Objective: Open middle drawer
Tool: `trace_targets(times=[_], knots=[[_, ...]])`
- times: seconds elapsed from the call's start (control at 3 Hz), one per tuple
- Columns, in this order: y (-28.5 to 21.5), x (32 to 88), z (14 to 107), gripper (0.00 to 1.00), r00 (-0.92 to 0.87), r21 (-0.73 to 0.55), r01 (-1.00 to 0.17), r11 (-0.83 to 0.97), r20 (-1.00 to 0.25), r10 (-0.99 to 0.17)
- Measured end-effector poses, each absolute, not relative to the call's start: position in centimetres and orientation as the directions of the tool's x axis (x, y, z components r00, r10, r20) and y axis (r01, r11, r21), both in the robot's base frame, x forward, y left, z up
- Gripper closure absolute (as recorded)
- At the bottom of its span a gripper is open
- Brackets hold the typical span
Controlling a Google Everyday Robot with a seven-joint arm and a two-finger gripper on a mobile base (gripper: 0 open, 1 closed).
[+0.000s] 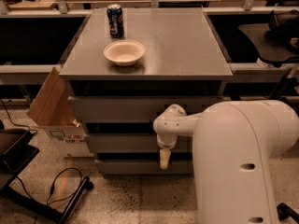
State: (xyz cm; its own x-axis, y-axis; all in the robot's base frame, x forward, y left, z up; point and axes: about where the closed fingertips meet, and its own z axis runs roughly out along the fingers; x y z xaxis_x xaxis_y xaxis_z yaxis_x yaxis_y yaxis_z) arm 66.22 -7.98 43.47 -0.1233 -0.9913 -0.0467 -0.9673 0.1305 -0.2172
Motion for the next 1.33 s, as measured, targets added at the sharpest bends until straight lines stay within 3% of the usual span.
trace_targets(times=[0.33,1.0,1.33], knots=[[-8.0,66.3,43.3,0.18,-0.125,-0.216,-0.967,0.132,-0.046,-0.991],[-8.7,65.2,43.5,0.64,-0.135,-0.215,-0.966,0.145,-0.057,-0.989],[-10.3,63.2,46.0,0.95,-0.164,-0.248,-0.952,0.180,-0.086,-0.983]])
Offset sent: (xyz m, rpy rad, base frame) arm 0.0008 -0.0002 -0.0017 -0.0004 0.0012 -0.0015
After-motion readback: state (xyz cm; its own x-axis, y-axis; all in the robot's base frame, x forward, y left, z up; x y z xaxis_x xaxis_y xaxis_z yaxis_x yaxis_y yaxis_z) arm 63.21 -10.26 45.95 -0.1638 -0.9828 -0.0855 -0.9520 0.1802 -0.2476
